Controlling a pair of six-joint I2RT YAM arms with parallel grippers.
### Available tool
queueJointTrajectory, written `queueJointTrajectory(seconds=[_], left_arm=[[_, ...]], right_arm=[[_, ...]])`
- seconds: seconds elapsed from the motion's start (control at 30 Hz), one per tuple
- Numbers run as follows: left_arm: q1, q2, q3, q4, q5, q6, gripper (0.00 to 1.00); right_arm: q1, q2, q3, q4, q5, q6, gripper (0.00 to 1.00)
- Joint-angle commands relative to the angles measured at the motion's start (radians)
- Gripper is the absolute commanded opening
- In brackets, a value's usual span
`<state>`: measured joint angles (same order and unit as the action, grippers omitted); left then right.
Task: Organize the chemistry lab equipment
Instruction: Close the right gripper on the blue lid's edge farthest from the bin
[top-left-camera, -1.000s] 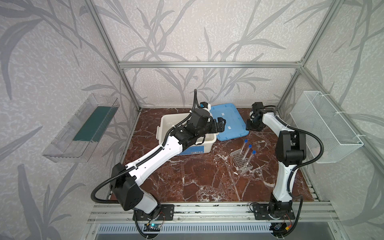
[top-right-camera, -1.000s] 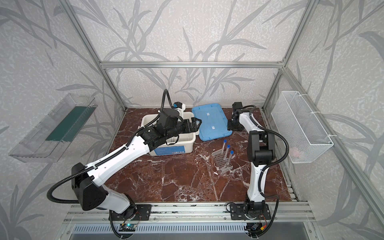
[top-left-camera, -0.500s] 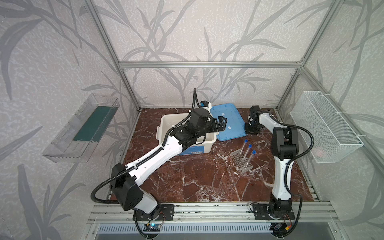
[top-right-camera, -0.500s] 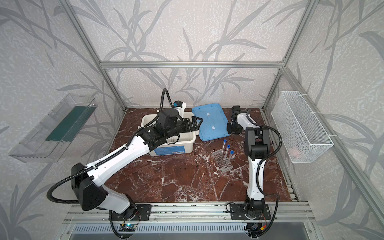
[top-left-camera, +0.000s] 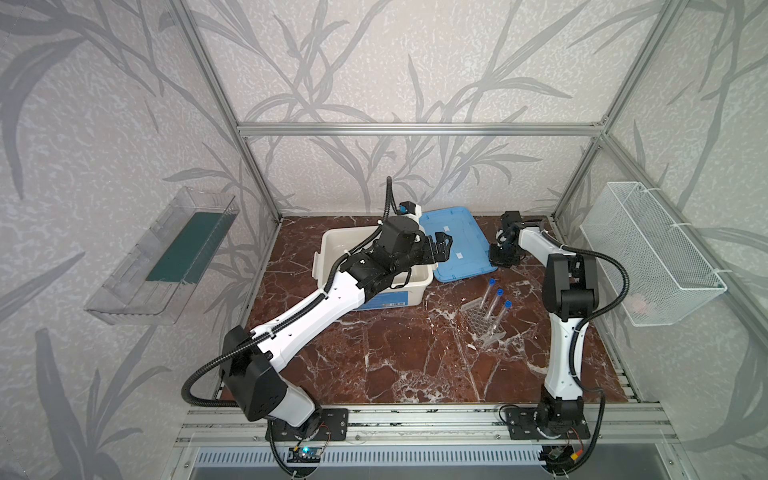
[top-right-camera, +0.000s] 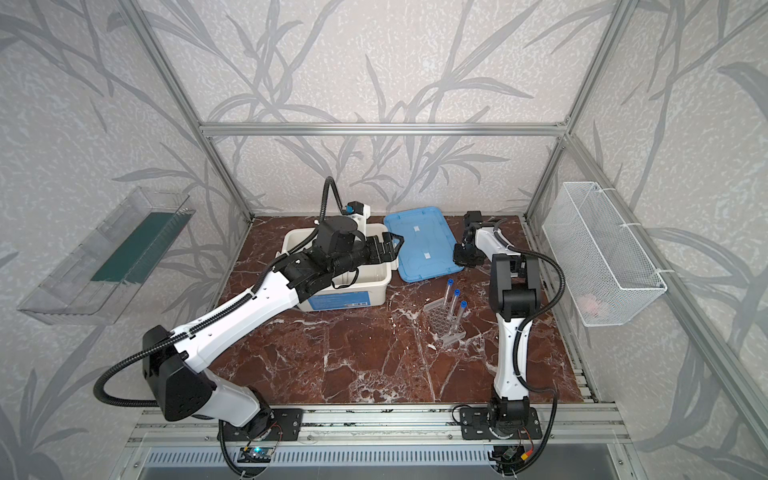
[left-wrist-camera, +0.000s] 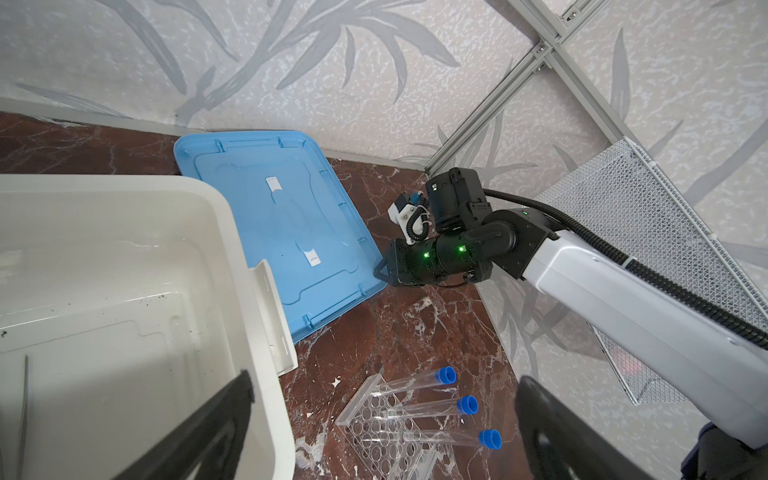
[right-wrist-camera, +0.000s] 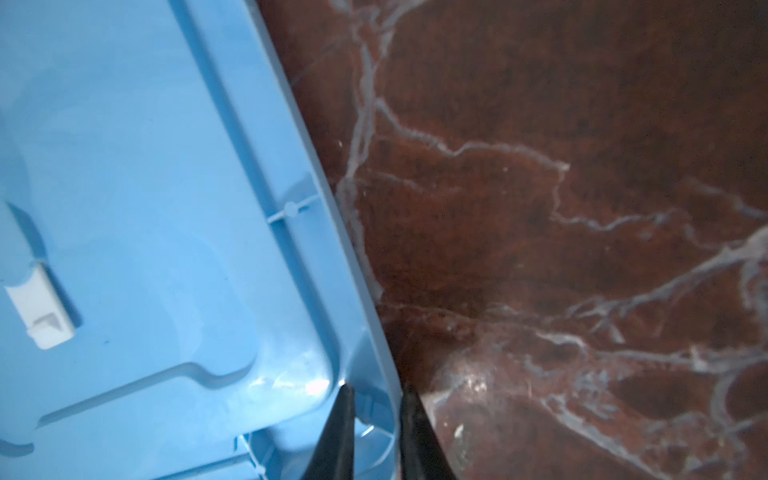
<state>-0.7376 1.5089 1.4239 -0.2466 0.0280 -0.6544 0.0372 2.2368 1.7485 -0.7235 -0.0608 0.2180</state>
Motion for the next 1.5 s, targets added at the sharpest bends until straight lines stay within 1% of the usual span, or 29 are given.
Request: queueJointTrajectory(seconds=[0.0,0.13,0.27,0.47,0.53,0.7,0.8,0.83,0.87,0.9,0.93,0.97,1.0,1.03,1.1,1.17,1.23,1.27,1.3,1.33,1.4,1.47], left_arm=[[0.004,-0.023,0.007,-0.008,-0.012,0.0,0.99],[0.004,-0.024,0.009,-0.017,-0.013,0.001,0.99],[0.003,-0.026,0.01,-0.019,0.0,-0.005,0.99],[0.003,-0.014,0.011,-0.013,0.005,-0.023,0.99],[0.004,-0.005,0.011,0.0,0.024,-0.033,0.99],[0.003,0.028,0.016,0.02,0.055,-0.052,0.99],[0.003,0.037,0.022,0.013,0.062,-0.054,0.99],[0.002,0.037,0.022,0.012,0.062,-0.054,0.99],[0.002,0.034,0.018,0.012,0.059,-0.053,0.99],[0.002,0.032,0.012,0.015,0.053,-0.052,0.99],[0.003,0.031,0.007,0.019,0.048,-0.05,0.99],[0.002,0.032,0.003,0.018,0.044,-0.047,0.99],[0.002,0.035,0.007,0.014,0.038,-0.041,0.99],[0.002,0.043,0.013,0.007,0.036,-0.033,0.99],[0.002,0.06,0.033,-0.011,0.043,-0.024,0.99],[0.003,0.076,0.044,-0.01,0.054,-0.022,0.99],[0.003,0.089,0.048,0.005,0.062,-0.024,0.99],[0.003,0.093,0.05,0.01,0.067,-0.024,0.99],[0.003,0.102,0.054,0.014,0.071,-0.024,0.99],[0.004,0.11,0.059,0.015,0.075,-0.024,0.99],[0.004,0.125,0.07,0.016,0.08,-0.022,0.99],[0.003,0.14,0.075,0.021,0.089,-0.025,0.99]], right_arm=[[-0.019,-0.069,-0.056,0.005,0.038,0.022,0.0],[-0.031,-0.139,-0.129,0.051,0.004,0.06,0.0],[-0.058,-0.226,-0.201,0.116,-0.088,0.124,0.0],[-0.064,-0.383,-0.261,0.146,-0.045,0.129,0.0],[-0.071,-0.426,-0.275,0.158,-0.046,0.127,0.0],[-0.078,-0.472,-0.284,0.156,-0.065,0.118,0.0],[-0.079,-0.436,-0.294,0.187,-0.074,0.087,0.0],[-0.079,-0.406,-0.282,0.184,-0.076,0.068,0.03],[-0.078,-0.374,-0.258,0.158,-0.076,0.053,0.19],[-0.077,-0.329,-0.215,0.114,-0.085,0.03,0.44],[-0.074,-0.285,-0.175,0.073,-0.095,0.016,0.59],[-0.068,-0.248,-0.142,0.045,-0.091,0.006,0.67],[-0.059,-0.21,-0.111,0.013,-0.077,-0.01,0.79],[-0.049,-0.182,-0.084,-0.002,-0.062,-0.038,0.8],[-0.04,-0.15,-0.057,-0.005,-0.034,-0.066,0.78],[-0.045,-0.116,-0.031,-0.008,-0.044,-0.073,0.68],[-0.048,-0.079,0.005,-0.026,-0.047,-0.084,0.54],[-0.048,-0.067,0.018,-0.031,-0.057,-0.089,0.49],[-0.048,-0.054,0.033,-0.037,-0.068,-0.092,0.46],[-0.044,-0.04,0.048,-0.045,-0.063,-0.092,0.45],[-0.039,-0.016,0.078,-0.071,-0.04,-0.091,0.43],[-0.037,0.013,0.108,-0.107,-0.019,-0.099,0.39]])
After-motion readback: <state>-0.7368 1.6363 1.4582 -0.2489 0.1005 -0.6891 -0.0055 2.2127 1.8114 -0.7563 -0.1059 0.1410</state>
